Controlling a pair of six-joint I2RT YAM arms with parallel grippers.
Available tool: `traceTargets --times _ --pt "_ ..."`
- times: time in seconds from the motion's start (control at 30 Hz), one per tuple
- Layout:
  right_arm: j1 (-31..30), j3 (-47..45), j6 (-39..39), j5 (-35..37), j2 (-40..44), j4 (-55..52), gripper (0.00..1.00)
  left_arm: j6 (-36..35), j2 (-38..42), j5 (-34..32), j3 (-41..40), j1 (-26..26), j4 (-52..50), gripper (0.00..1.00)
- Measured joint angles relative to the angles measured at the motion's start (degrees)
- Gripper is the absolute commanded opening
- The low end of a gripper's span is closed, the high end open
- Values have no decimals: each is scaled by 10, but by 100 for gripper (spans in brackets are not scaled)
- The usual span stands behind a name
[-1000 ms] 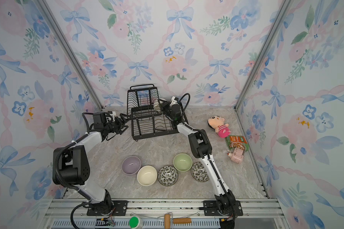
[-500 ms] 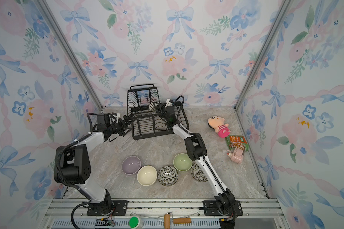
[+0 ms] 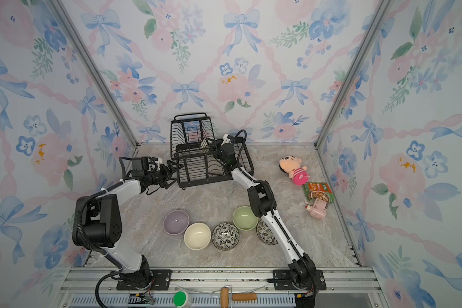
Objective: Load bowls into a dish rack
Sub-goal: Place the bowl in the dish rack.
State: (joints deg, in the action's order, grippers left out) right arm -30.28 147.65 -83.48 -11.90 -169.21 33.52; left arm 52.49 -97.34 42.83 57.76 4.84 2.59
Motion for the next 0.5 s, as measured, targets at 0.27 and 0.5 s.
traceTargets --times 0.27,0.5 --pt "-10 -97 30 2 56 10 0 -4 -8 2 3 0 1 98" --pt "-13 -200 42 23 107 42 5 -4 -8 3 3 0 0 98"
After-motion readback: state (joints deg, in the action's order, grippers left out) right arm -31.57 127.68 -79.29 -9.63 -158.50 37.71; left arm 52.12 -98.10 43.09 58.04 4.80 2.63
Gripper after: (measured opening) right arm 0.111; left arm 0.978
